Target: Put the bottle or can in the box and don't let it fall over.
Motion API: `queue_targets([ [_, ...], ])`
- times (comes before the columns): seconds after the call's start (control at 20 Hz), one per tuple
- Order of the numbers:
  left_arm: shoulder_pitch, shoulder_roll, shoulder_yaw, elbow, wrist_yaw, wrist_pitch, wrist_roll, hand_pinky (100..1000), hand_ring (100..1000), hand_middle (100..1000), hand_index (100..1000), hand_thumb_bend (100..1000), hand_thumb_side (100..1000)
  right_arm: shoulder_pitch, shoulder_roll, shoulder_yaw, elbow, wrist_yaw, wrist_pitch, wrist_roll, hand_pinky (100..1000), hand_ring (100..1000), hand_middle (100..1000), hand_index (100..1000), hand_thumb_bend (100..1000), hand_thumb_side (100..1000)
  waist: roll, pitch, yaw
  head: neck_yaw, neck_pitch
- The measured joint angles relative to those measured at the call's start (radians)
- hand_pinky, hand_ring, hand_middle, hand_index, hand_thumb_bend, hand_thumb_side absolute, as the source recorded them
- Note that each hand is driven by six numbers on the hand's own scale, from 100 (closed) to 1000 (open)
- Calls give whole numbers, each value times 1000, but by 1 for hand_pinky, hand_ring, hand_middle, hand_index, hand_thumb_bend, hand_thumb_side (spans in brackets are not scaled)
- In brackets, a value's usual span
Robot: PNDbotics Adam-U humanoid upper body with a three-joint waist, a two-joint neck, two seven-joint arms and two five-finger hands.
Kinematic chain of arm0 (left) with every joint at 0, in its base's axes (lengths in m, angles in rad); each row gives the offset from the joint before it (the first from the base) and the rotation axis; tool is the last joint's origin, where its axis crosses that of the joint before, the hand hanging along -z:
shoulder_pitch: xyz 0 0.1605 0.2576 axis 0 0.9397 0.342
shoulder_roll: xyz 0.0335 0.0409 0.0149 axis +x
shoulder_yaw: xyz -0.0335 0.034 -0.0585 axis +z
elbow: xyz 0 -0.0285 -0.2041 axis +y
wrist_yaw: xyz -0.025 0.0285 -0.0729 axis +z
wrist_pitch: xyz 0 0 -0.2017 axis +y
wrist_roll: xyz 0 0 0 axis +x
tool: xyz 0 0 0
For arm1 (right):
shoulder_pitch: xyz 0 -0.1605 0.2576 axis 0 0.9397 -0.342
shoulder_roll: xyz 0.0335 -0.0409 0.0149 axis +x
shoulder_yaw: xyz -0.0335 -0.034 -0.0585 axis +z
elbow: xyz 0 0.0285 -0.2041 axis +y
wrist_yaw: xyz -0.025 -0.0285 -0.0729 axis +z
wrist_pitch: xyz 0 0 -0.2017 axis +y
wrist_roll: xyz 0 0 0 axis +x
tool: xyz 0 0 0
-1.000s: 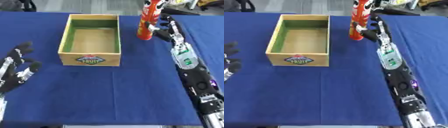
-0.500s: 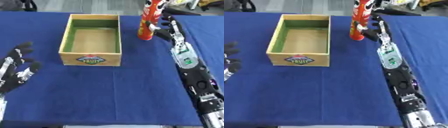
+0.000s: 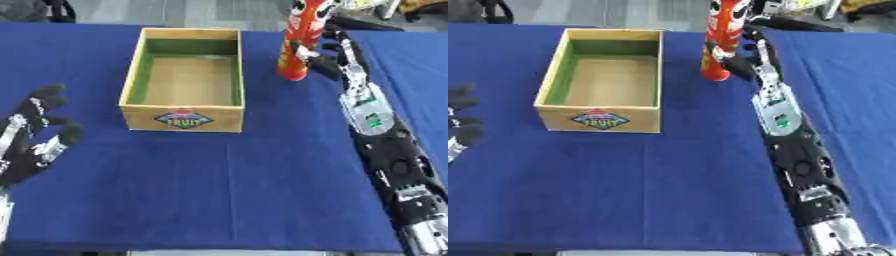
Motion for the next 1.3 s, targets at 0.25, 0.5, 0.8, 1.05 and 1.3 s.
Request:
queue_targets([
  [0.25,-1,-2,-5,0,0,0,0,764,903,926,929,694,698,-3,4,-6,6,7,4,-9,772,873,875,951,532,456,3,3,3,-4,0],
  [0.5,-2,-8,-5,0,0,0,0,764,902,926,929,695,698,-8,10,-13,12,12,10,-19,771,872,874,950,536,455,4,4,6,-7,0],
  [0.8,-5,-8,-5,0,0,-1,-2,764,902,926,930,694,699,-15,15,-24,18,20,14,-29,770,872,873,950,537,455,4,4,8,-8,-1],
  [1.05,-6,-8,-5,0,0,-2,-2,764,901,925,930,694,699,-18,18,-31,24,22,15,-38,769,871,872,949,538,454,4,4,12,-8,-2],
  [1.3,-7,-8,-5,0,1,-2,-3,765,901,925,930,694,699,-23,21,-38,27,25,18,-46,767,870,870,948,539,454,4,4,14,-9,-8],
])
